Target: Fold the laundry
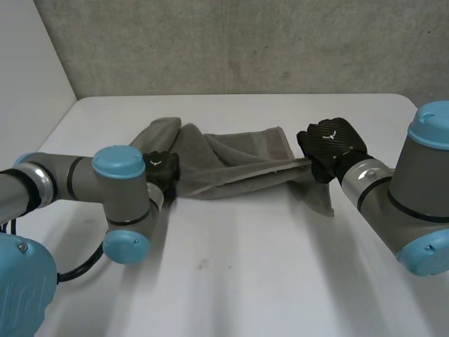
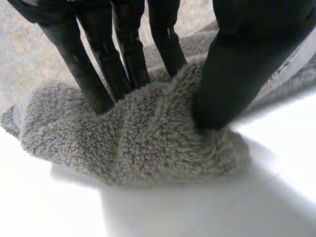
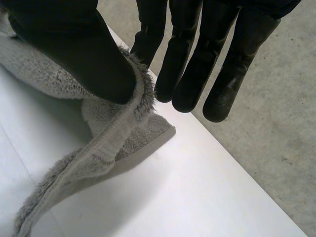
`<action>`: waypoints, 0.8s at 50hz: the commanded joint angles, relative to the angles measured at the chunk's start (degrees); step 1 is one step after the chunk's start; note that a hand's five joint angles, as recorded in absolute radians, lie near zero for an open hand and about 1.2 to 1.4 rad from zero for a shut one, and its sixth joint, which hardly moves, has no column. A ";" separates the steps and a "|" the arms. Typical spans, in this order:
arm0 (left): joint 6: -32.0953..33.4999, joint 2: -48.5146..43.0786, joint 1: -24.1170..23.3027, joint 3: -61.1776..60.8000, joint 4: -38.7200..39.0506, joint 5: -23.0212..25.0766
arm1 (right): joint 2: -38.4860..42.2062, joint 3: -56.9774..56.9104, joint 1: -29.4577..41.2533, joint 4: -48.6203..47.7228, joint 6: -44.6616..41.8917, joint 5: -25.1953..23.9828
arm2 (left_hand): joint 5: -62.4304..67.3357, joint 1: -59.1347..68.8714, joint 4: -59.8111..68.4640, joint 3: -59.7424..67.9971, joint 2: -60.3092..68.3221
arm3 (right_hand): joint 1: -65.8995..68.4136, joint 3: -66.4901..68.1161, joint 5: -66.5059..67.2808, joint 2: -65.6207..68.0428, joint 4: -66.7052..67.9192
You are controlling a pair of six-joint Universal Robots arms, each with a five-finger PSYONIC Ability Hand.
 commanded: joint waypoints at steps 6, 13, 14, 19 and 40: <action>4.46 7.92 4.97 -3.02 -1.84 0.35 | 1.05 -4.34 -2.59 0.03 -0.31 0.42 | 31.95 30.89 31.74 31.20 31.13 | 24.08 11.97 12.69 12.77 11.70; 5.07 24.41 5.50 -6.18 -10.60 7.71 | -0.79 -8.20 -3.82 4.06 -0.92 0.07 | 31.95 30.89 31.74 31.20 31.13 | 24.08 11.97 12.69 12.77 11.70; 5.68 27.49 5.58 -6.19 -13.59 9.82 | -1.67 -9.34 -4.17 5.81 -1.27 -0.28 | 31.95 30.89 31.74 31.20 31.13 | 24.08 11.97 12.69 12.77 11.70; 10.07 34.79 6.20 -5.22 -23.17 14.40 | -6.49 -12.77 -4.35 11.53 -1.98 -1.77 | 31.95 30.89 31.74 31.20 31.13 | 24.08 11.97 12.69 12.77 11.70; 26.96 23.92 11.39 -7.06 -40.86 16.61 | 3.07 -15.77 -3.55 32.82 -19.82 -5.11 | 31.95 30.89 31.74 31.20 31.13 | 24.08 11.97 12.69 12.77 11.70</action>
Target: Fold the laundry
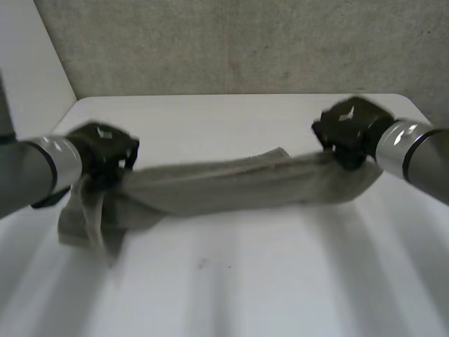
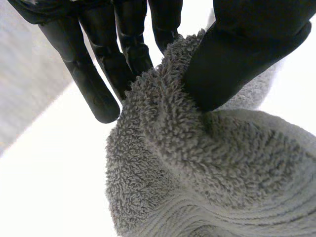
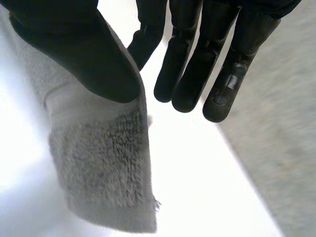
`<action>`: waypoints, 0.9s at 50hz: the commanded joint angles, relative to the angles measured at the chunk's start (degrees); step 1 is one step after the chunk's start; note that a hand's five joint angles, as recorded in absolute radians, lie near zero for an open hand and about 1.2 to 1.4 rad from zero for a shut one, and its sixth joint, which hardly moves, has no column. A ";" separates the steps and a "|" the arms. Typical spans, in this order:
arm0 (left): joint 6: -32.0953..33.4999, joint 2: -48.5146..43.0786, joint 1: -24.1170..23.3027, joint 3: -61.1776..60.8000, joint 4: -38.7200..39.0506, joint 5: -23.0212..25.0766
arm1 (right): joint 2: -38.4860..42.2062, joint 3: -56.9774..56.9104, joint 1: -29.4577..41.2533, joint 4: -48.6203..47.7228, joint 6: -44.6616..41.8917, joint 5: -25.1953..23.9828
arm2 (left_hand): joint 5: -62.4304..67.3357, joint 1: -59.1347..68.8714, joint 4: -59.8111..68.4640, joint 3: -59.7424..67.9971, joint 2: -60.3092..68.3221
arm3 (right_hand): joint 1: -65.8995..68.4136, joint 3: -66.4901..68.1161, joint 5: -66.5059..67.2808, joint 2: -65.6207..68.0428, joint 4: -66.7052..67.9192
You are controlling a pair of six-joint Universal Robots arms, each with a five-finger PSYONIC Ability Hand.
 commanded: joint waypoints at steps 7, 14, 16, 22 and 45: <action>5.52 -15.20 0.34 7.38 10.51 -0.55 | 12.64 -7.81 0.60 -7.65 -3.15 4.21 | 11.97 13.58 10.29 10.78 10.44 | 23.52 11.90 12.49 12.77 11.69; 9.66 -14.95 0.25 23.32 26.88 -0.20 | 10.28 -17.50 0.51 -34.94 2.13 13.19 | 11.97 13.58 10.29 10.78 10.44 | 23.52 11.90 12.49 12.77 11.69; 9.48 -12.24 -0.10 25.26 39.48 -0.20 | 6.69 -15.76 0.42 -51.38 2.22 13.80 | 11.97 13.58 10.29 10.78 10.44 | 23.52 11.90 12.49 12.77 11.69; 2.83 -6.61 -0.45 19.57 52.28 -0.29 | 1.23 -6.45 0.51 -60.08 1.86 11.70 | 11.97 13.58 10.29 10.78 10.44 | 23.52 11.90 12.49 12.77 11.69; -8.36 -7.90 0.95 -19.73 47.89 9.03 | 2.45 19.75 0.25 -39.27 2.57 8.09 | 11.97 13.58 10.29 10.78 10.44 | 23.52 11.90 12.49 12.77 11.69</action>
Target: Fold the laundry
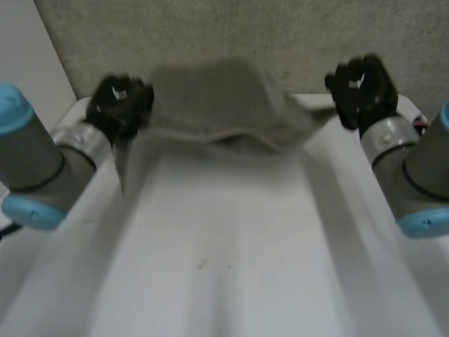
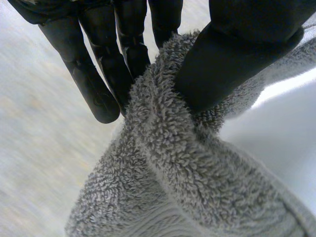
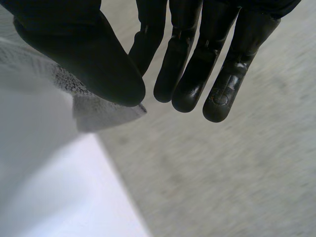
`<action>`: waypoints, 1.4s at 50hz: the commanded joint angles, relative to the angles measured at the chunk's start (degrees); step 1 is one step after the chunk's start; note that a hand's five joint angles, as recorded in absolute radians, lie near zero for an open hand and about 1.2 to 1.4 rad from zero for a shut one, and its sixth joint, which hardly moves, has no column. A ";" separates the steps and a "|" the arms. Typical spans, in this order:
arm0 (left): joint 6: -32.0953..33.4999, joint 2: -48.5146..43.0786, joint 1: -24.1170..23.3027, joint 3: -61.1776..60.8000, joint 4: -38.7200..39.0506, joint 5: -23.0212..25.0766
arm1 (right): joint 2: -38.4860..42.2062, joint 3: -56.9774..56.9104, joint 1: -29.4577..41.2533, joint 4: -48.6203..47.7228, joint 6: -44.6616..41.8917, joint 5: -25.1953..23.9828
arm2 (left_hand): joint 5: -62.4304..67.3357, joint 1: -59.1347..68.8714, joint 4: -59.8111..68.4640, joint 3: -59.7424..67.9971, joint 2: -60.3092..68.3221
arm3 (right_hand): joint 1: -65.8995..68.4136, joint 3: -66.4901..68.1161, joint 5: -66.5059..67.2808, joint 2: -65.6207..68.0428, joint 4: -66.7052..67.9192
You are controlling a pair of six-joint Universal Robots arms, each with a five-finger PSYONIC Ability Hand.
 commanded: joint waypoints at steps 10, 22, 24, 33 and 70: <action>4.72 -5.46 0.23 -12.68 -8.38 1.55 | 1.86 8.84 -0.78 14.85 0.30 -1.37 | -10.98 -9.14 -11.91 -11.52 -11.83 | 23.20 11.75 12.21 12.28 11.68; 4.90 1.82 -0.82 -15.39 -12.60 -1.16 | 1.95 9.19 -3.85 15.64 2.84 -1.73 | -38.74 -36.89 -39.66 -39.28 -39.59 | 23.20 11.75 12.21 12.28 11.68; 3.59 3.23 -0.91 -16.62 -12.52 -2.22 | 1.95 9.28 -4.38 15.64 3.72 -1.90 | -38.74 -36.89 -39.67 -39.28 -39.59 | 23.20 11.75 12.21 12.28 11.68; -7.57 8.69 -2.05 -22.86 -10.06 -9.34 | 1.08 9.80 -4.82 15.99 12.42 -2.34 | -50.16 -48.31 -51.08 -50.70 -51.01 | -21.80 -33.26 -32.79 -32.72 -33.32; -26.74 -3.08 -2.85 -20.68 1.11 -24.29 | 0.37 14.72 -4.29 21.70 19.55 -11.39 | -45.15 -43.30 -46.07 -45.69 -45.99 | -30.74 -42.19 -41.73 -41.66 -42.26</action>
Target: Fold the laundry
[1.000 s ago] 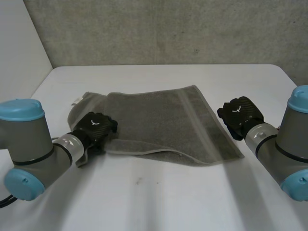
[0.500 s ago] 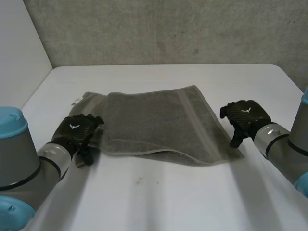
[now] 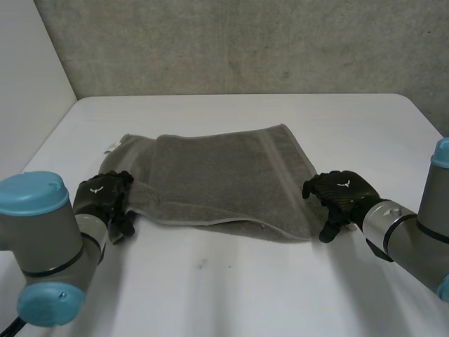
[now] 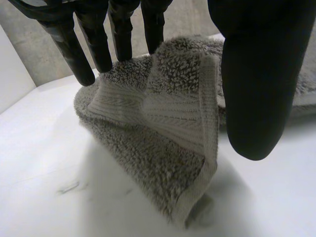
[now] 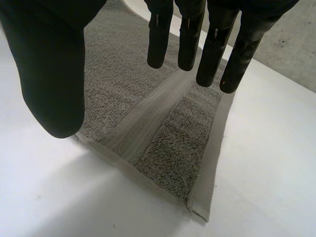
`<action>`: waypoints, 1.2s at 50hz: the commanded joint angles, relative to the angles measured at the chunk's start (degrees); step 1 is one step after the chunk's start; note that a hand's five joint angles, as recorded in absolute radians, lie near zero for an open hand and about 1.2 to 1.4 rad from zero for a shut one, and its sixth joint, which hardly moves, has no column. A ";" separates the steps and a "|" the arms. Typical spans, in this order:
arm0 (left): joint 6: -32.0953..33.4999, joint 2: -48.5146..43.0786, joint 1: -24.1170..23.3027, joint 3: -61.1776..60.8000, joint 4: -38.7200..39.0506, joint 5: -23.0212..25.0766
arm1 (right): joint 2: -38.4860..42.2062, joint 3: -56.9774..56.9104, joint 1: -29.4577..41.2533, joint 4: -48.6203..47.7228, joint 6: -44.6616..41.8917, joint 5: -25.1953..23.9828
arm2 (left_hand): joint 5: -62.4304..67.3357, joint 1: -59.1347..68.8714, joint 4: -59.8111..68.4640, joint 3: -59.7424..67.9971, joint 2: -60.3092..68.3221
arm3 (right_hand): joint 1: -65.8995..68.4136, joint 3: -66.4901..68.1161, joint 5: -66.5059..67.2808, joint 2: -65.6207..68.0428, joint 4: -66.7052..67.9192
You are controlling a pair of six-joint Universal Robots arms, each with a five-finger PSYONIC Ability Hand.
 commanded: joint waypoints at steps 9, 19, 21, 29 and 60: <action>-3.50 -5.50 0.32 6.02 2.57 -2.68 | 0.58 1.00 0.05 -0.88 -0.63 0.27 | 15.74 15.72 15.78 15.72 15.71 | 2.91 0.13 1.22 -0.34 0.60; -2.80 -4.80 1.98 4.71 2.75 -5.32 | 0.85 0.91 -0.04 -1.76 -0.72 0.44 | 24.18 24.16 24.22 24.16 24.15 | 1.06 -1.72 -0.63 -2.19 -1.25; -2.27 -4.71 2.43 4.52 2.75 -5.32 | 0.85 0.91 -0.04 -1.76 -0.72 0.44 | 24.35 24.33 24.39 24.33 24.32 | 1.06 -1.72 -0.63 -2.19 -1.25; 4.93 -5.50 4.62 4.09 4.77 -4.97 | 0.94 0.91 0.05 -1.76 -0.72 0.53 | 35.29 35.27 35.32 35.27 35.25 | 1.06 -1.72 -0.63 -2.19 -1.25; 37.63 18.50 1.28 6.54 -12.53 10.67 | 3.74 -2.08 4.69 -0.53 16.77 0.53 | 63.02 63.00 63.05 63.00 62.98 | -12.99 -15.76 -14.68 -16.24 -15.30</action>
